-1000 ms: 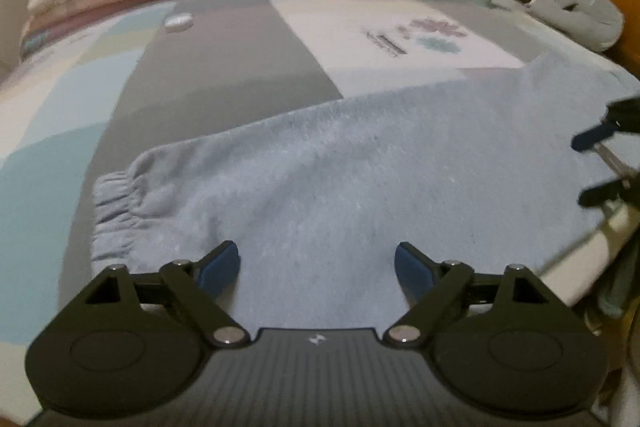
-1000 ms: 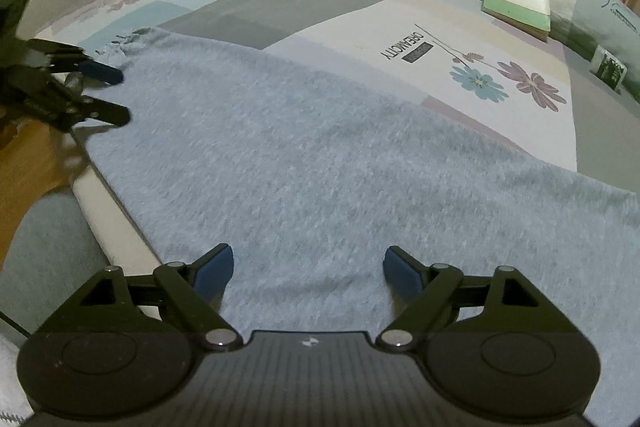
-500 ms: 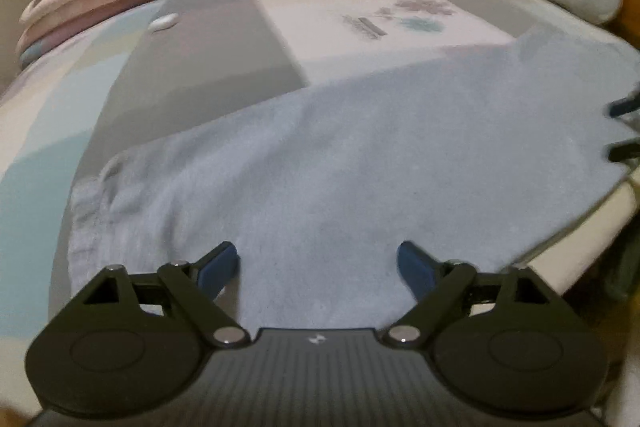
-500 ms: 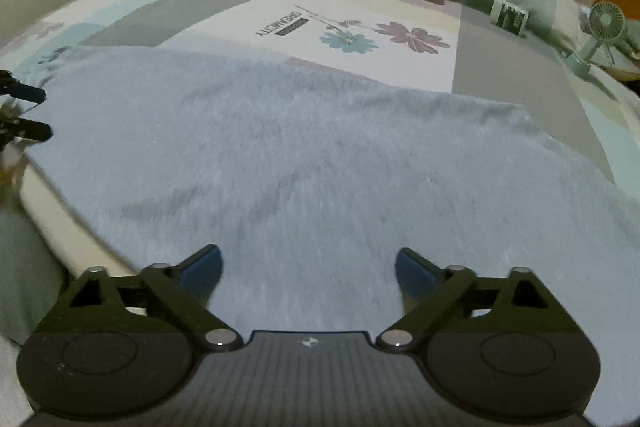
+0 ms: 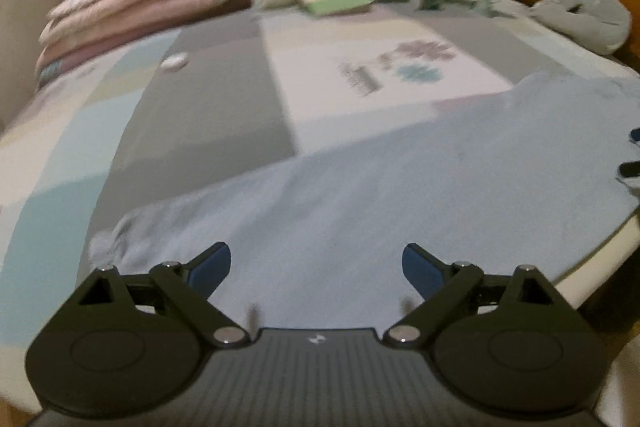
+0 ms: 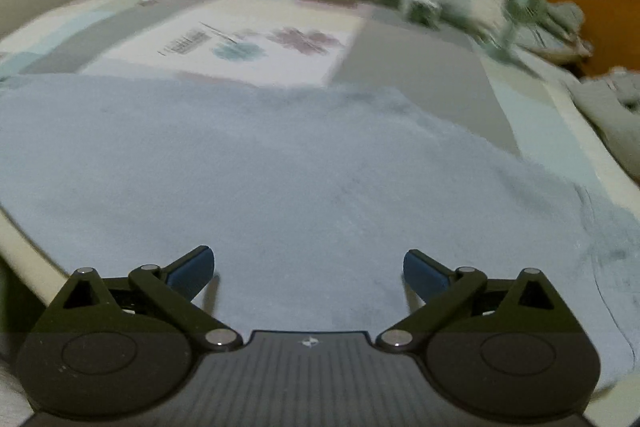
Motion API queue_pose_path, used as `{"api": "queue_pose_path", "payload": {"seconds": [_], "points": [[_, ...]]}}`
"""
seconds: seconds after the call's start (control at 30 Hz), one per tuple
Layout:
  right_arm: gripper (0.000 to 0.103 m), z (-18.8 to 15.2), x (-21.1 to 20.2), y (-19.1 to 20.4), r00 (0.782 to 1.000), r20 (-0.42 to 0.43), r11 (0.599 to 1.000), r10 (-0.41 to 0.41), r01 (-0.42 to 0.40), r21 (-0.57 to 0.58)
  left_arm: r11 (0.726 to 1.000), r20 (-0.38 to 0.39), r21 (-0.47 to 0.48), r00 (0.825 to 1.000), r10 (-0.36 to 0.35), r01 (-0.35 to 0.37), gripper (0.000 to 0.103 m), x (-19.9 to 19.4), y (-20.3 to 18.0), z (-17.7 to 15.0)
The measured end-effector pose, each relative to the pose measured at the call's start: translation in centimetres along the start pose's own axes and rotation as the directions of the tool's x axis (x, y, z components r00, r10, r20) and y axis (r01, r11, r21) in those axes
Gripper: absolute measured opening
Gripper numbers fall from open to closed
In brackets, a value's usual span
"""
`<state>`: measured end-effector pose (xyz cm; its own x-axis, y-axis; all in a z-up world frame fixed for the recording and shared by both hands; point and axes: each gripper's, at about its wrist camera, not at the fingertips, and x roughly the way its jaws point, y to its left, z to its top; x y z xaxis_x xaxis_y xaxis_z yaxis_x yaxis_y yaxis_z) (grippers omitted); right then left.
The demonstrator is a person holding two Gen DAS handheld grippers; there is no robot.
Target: Fold clothes
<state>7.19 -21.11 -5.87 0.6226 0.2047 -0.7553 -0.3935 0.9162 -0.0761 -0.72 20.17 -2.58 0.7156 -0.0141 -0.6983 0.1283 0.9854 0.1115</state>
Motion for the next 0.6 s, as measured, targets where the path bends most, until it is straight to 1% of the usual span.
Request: {"api": "queue_pose_path", "payload": {"seconds": [0.03, 0.1, 0.17, 0.27, 0.33, 0.37, 0.43, 0.5, 0.6], "points": [[0.103, -0.8, 0.1, -0.9, 1.000, -0.001, 1.000, 0.007, -0.007, 0.026, 1.000, 0.008, 0.014, 1.000, -0.003, 0.003, 0.093, -0.1, -0.8, 0.5], [0.103, -2.0, -0.7, -2.1, 0.999, 0.030, 0.997, 0.042, -0.044, 0.058, 0.999, 0.011, 0.035, 1.000, -0.005, 0.005, 0.093, -0.1, -2.3, 1.4], [0.103, -2.8, -1.6, -2.7, 0.998, 0.039, 0.997, 0.054, -0.056, 0.049, 0.999, 0.009, 0.048, 1.000, -0.009, 0.009, 0.093, 0.2, -3.7, 2.2], [0.103, -2.9, -2.5, -3.6, 0.998, 0.029, 0.998, 0.051, -0.052, 0.028, 0.998, 0.008, 0.066, 1.000, -0.024, 0.023, 0.093, 0.8, -6.1, 3.7], [0.103, -2.5, -3.3, -4.8, 0.997, 0.067, 0.998, 0.047, -0.049, 0.042, 0.996, 0.001, 0.072, 0.999, -0.045, 0.045, 0.093, 1.3, -8.0, 4.7], [0.103, -2.2, -3.5, -5.6, 0.996, 0.088, 0.998, 0.032, -0.037, 0.058, 0.995, 0.002, 0.082, 0.998, -0.063, 0.063, 0.093, 1.6, -9.0, 5.2], [0.103, -1.8, -3.3, -7.3, 0.995, 0.097, 0.993, -0.017, 0.006, 0.115, 0.990, 0.001, 0.101, 0.995, -0.102, 0.101, 0.093, 2.3, -11.4, 6.1], [0.103, -1.8, -2.5, -9.0, 0.995, 0.079, 0.985, -0.058, 0.044, 0.164, 0.984, -0.004, 0.116, 0.990, -0.138, 0.137, 0.093, 3.2, -13.8, 6.9], [0.103, -2.8, -1.4, -10.7, 0.995, 0.028, 0.975, -0.097, 0.089, 0.201, 0.976, -0.031, 0.125, 0.984, -0.175, 0.177, 0.093, 4.7, -16.9, 7.1]]}}
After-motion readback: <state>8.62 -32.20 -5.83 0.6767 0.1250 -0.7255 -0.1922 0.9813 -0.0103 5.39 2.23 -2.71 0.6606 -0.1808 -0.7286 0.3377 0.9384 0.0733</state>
